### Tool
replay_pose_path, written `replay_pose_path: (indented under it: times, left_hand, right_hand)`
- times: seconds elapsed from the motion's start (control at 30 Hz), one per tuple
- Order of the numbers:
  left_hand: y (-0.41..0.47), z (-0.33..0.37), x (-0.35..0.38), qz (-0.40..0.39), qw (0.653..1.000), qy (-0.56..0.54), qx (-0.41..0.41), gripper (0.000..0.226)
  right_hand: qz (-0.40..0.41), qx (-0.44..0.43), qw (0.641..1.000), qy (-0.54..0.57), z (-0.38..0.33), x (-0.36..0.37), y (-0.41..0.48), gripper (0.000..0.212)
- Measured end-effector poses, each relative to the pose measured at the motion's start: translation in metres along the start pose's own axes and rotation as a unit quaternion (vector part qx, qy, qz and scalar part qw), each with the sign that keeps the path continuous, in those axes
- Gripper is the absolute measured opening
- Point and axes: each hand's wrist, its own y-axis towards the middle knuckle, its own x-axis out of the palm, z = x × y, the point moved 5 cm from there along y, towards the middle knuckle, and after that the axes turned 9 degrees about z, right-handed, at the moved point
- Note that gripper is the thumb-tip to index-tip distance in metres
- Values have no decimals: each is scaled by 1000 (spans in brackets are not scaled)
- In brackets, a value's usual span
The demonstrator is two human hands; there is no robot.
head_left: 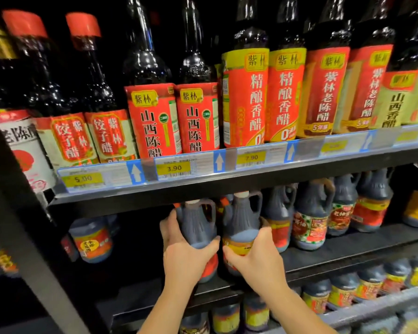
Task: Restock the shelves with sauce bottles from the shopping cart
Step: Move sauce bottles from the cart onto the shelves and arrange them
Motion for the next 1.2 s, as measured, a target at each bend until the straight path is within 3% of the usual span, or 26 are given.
replay_pose_path:
  times: [0.27, 0.4, 0.5, 0.67, 0.87, 1.03, 1.13, 1.2]
  left_hand:
    - [-1, -15, 16, 25, 991, -97, -88, 105]
    - [-2, -18, 25, 29, 986, -125, -107, 99]
    - [1, -18, 32, 29, 985, -134, -107, 99]
    - [0, -15, 35, 54, 989, -106, -93, 104]
    - [-3, -10, 33, 53, 993, -53, -92, 104]
    - [-5, -11, 29, 1, 996, -23, -90, 116]
    - [-20, -15, 19, -62, 991, -3, -118, 125]
    - [-31, -16, 6, -65, 992, 15, -105, 121]
  right_hand:
    - [74, -51, 971, -220, -12, -4, 6, 83]
    - [70, -89, 939, -324, -14, -2, 11, 97]
    - [46, -77, 938, -335, -7, 4, 16, 105]
    - [13, -40, 944, -327, -1, 19, 15, 98]
    - [50, 30, 973, -221, -7, 22, 4, 83]
    - [73, 90, 989, -96, -8, 19, -4, 66]
    - [78, 87, 990, -84, 0, 13, -17, 61]
    - [87, 68, 990, -85, 6, 4, -26, 62]
